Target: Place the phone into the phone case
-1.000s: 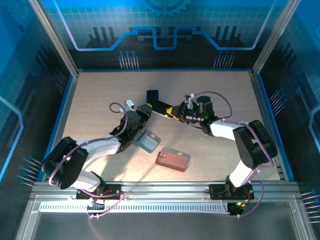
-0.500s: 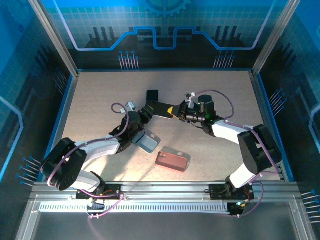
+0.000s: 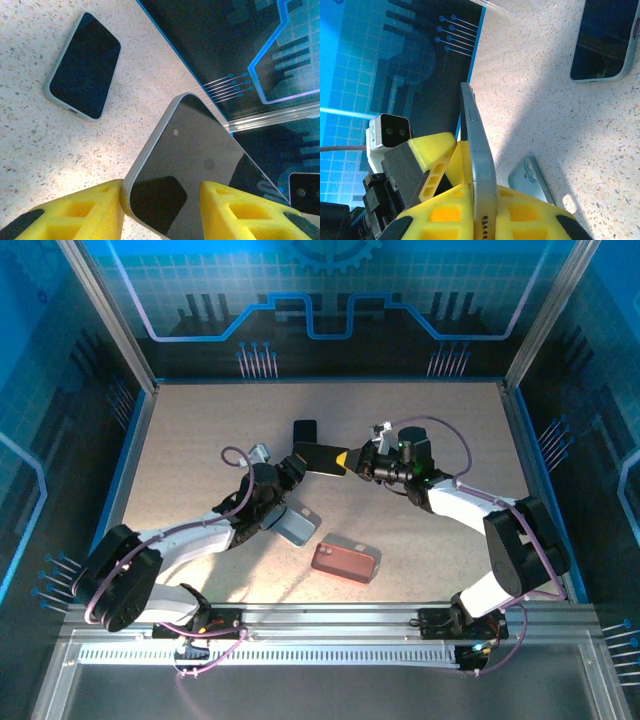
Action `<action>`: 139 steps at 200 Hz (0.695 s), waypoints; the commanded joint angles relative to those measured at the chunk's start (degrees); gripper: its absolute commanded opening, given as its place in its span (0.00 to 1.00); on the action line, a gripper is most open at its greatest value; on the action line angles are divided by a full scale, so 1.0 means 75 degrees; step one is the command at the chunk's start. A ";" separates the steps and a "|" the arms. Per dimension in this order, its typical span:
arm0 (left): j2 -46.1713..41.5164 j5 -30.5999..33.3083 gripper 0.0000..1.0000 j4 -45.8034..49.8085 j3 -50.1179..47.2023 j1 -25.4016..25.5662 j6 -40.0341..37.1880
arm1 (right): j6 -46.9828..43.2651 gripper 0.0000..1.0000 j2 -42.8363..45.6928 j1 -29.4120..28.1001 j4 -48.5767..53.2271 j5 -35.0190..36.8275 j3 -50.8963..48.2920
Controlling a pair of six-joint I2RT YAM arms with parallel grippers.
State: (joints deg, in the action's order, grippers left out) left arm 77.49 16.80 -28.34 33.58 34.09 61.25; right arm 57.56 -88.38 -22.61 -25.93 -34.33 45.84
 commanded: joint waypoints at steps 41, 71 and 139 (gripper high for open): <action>-0.0827 0.0172 0.46 0.0741 -0.0121 -0.0042 -0.0433 | -0.0236 0.00 0.0053 -0.0063 0.0261 0.0141 0.0217; -0.1260 0.0094 0.49 0.1719 -0.0206 -0.0051 -0.0493 | -0.0215 0.00 0.0065 0.0047 0.0240 0.0092 0.0167; -0.1434 -0.1189 0.32 0.3603 -0.0407 -0.0009 -0.0833 | -0.0651 0.00 0.0395 0.0562 0.1029 -0.0190 0.0192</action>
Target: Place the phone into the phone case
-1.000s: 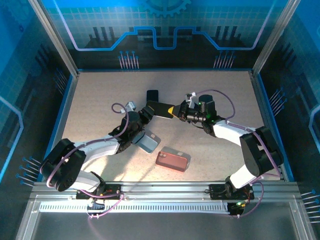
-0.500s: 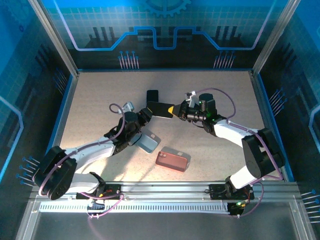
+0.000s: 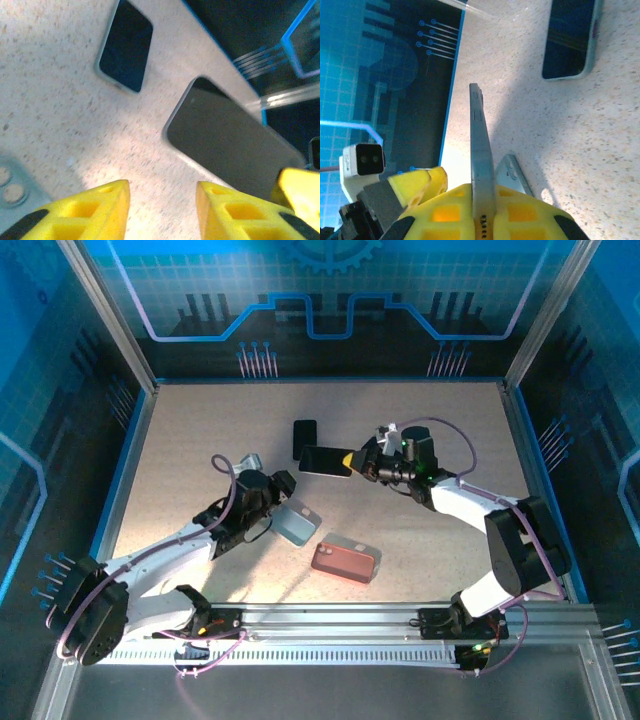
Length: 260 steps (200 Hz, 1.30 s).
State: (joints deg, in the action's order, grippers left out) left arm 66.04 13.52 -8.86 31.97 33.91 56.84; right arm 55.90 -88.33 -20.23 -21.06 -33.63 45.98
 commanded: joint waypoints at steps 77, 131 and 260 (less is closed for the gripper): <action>0.1039 -0.2317 0.24 0.1308 -0.0313 0.0301 -0.0546 | -0.1449 0.00 0.0861 0.0521 0.2220 -0.0362 0.0374; 0.2330 -0.2747 0.24 0.0665 -0.0058 0.0423 -0.0479 | -0.1889 0.00 0.1232 0.0736 0.3042 -0.0426 0.0420; 0.5020 -0.2936 0.24 -0.1782 0.1263 0.0696 0.0226 | -0.2459 0.00 0.2241 0.1820 0.4562 -0.0644 0.0280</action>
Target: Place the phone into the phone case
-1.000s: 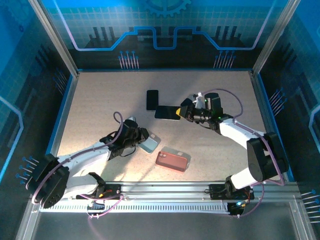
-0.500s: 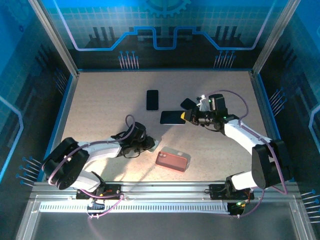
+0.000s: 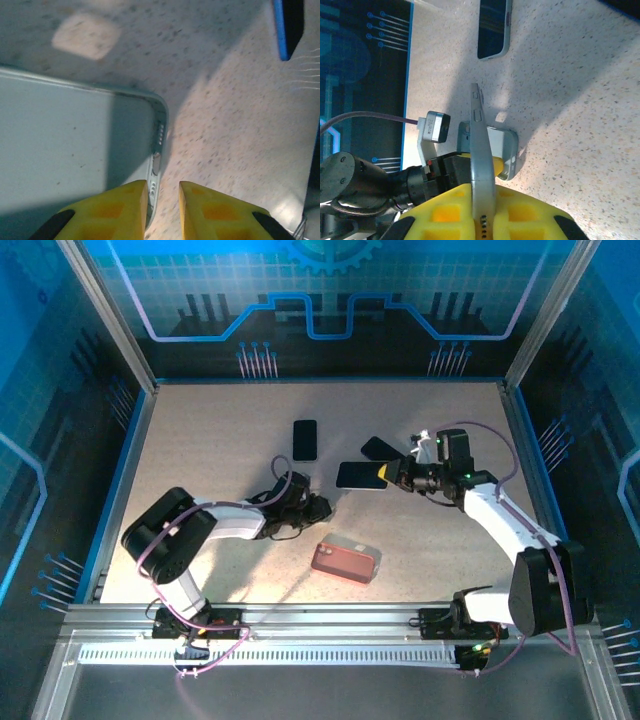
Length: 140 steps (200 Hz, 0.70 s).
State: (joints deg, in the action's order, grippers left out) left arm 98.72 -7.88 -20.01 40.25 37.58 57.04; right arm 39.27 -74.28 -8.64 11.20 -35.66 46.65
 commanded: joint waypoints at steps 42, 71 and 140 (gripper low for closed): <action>0.1087 -0.0235 0.24 -0.0511 0.0664 0.0530 0.0189 | -0.0476 0.00 0.0528 0.0712 0.0735 -0.0489 0.0195; 0.0777 -0.0169 0.24 -0.0342 0.0758 0.0585 0.0015 | -0.0537 0.00 0.0471 0.0802 0.0894 -0.0441 0.0166; -0.1639 0.0488 0.29 0.0786 0.0127 -0.0072 -0.0696 | -0.0440 0.00 0.0028 -0.0011 0.0851 0.0001 0.0393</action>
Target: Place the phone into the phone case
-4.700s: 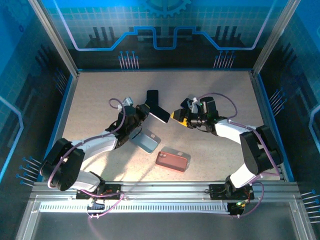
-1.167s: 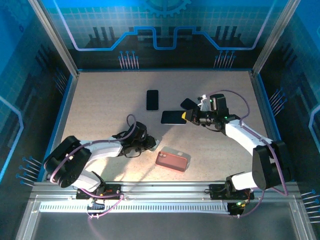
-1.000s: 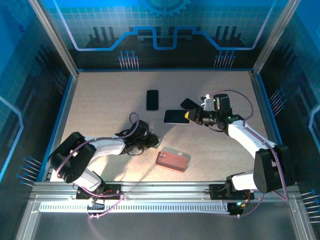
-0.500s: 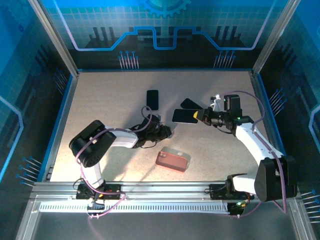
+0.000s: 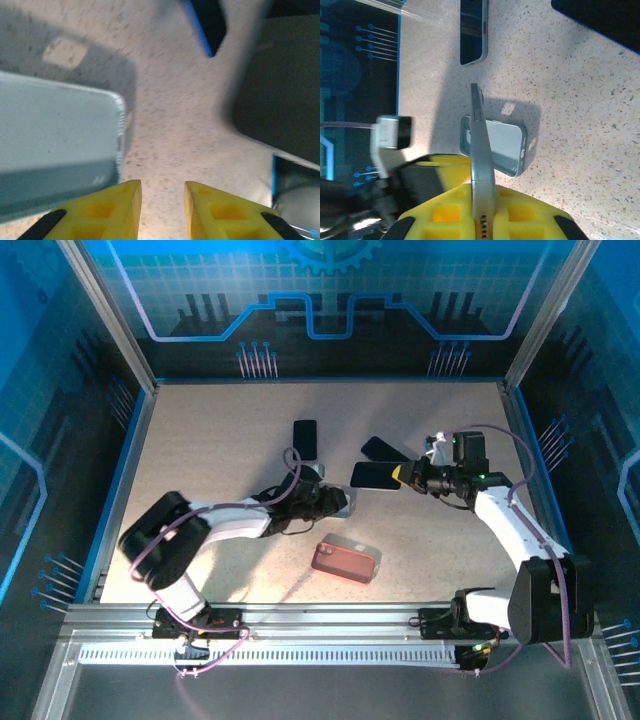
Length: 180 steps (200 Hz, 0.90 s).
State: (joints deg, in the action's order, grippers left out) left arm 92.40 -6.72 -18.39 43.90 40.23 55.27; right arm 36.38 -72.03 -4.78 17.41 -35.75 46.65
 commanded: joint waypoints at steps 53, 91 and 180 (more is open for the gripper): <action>-0.1577 0.0179 0.30 0.1018 -0.1131 -0.1661 -0.0771 | 0.0819 0.00 -0.1137 -0.1643 -0.1186 0.0106 0.0408; -0.1627 -0.0004 0.30 0.0945 -0.1396 -0.2120 -0.0835 | 0.1339 0.00 -0.1833 -0.2191 -0.2037 0.0189 0.0452; -0.1016 0.0000 0.30 0.0254 -0.1728 -0.2247 -0.0690 | 0.1853 0.00 -0.2594 -0.2467 -0.2474 0.0197 0.0680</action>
State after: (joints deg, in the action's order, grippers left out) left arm 83.11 -5.87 -13.91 31.68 23.73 50.59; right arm 48.71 -90.39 -22.35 1.91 -33.01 49.91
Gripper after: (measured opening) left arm 0.300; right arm 0.112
